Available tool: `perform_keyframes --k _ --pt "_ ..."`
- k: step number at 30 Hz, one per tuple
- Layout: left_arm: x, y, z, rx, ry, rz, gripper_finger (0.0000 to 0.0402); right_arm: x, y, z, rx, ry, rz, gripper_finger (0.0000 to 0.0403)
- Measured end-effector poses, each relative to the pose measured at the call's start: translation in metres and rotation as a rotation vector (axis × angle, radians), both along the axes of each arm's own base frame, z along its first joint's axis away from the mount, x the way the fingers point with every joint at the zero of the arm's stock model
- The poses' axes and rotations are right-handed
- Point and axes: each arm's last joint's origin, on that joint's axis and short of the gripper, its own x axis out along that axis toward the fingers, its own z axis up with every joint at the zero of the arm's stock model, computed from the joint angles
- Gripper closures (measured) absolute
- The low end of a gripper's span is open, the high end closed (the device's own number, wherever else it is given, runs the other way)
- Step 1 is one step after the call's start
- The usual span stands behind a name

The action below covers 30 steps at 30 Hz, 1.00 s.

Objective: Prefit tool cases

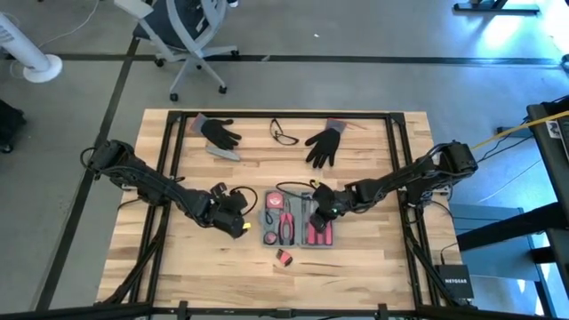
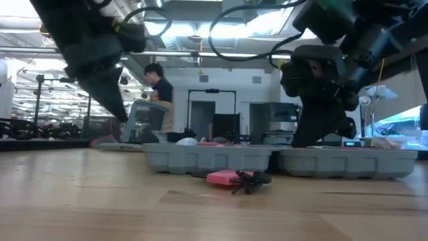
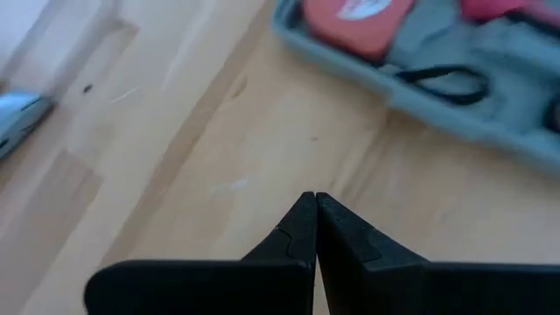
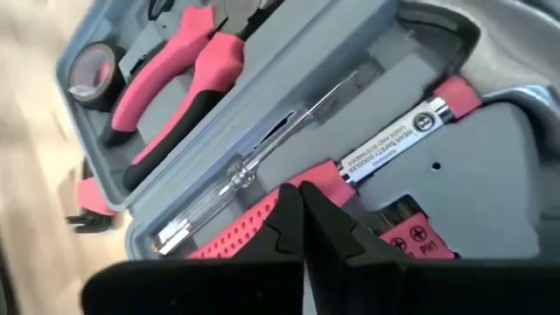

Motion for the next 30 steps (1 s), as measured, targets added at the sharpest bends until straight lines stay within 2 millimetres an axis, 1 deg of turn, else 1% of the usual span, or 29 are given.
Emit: perform_keyframes --k 2,4,6,9,12,17,19,21,23,24,26,27,29,30 --pt "-0.002 0.003 -0.004 0.003 0.004 0.025 0.0401 0.002 -0.003 0.000 0.022 -0.015 0.019 0.0403" --pt "-0.004 0.003 -0.006 -0.015 -0.011 0.067 0.0402 0.004 -0.006 0.005 0.052 -0.044 0.022 0.0403" --pt "-0.005 0.003 -0.006 -0.024 -0.015 0.083 0.0401 0.006 -0.008 0.019 0.038 -0.069 0.011 0.0403" --pt "-0.006 0.001 -0.002 -0.037 -0.040 0.082 0.0401 0.006 -0.013 0.035 -0.012 -0.069 -0.008 0.0403" --pt "-0.006 0.002 0.000 -0.042 -0.048 0.084 0.0401 0.010 -0.013 0.051 -0.022 -0.122 -0.013 0.0403" --pt "-0.007 0.002 0.001 -0.049 -0.056 0.095 0.0401 0.009 -0.013 0.056 -0.021 -0.132 -0.015 0.0403" --pt "-0.007 0.002 0.001 -0.047 -0.057 0.095 0.0401 0.009 -0.014 0.047 -0.050 -0.101 -0.025 0.0403" --pt "-0.007 0.002 0.001 -0.027 -0.056 0.085 0.0401 0.004 -0.015 0.022 -0.080 -0.022 -0.009 0.0403" --pt "-0.007 0.003 0.000 -0.015 -0.052 0.078 0.0401 0.005 -0.016 0.002 -0.039 0.014 0.008 0.0403" --pt "-0.008 0.003 0.000 -0.014 -0.047 0.079 0.0401 0.007 -0.014 -0.003 0.008 0.001 0.030 0.0403" --pt "-0.009 0.004 0.002 -0.027 -0.054 0.090 0.0401 0.012 -0.011 -0.006 0.052 -0.044 0.064 0.0403" --pt "-0.009 0.004 0.005 -0.037 -0.067 0.094 0.0401 0.012 -0.011 -0.004 0.061 -0.056 0.073 0.0403" --pt "-0.011 0.005 0.011 -0.053 -0.094 0.099 0.0401 0.012 -0.016 0.005 0.053 -0.073 0.055 0.0403" --pt "-0.012 0.005 0.015 -0.062 -0.110 0.102 0.0401 0.014 -0.019 0.013 0.048 -0.096 0.049 0.0403"
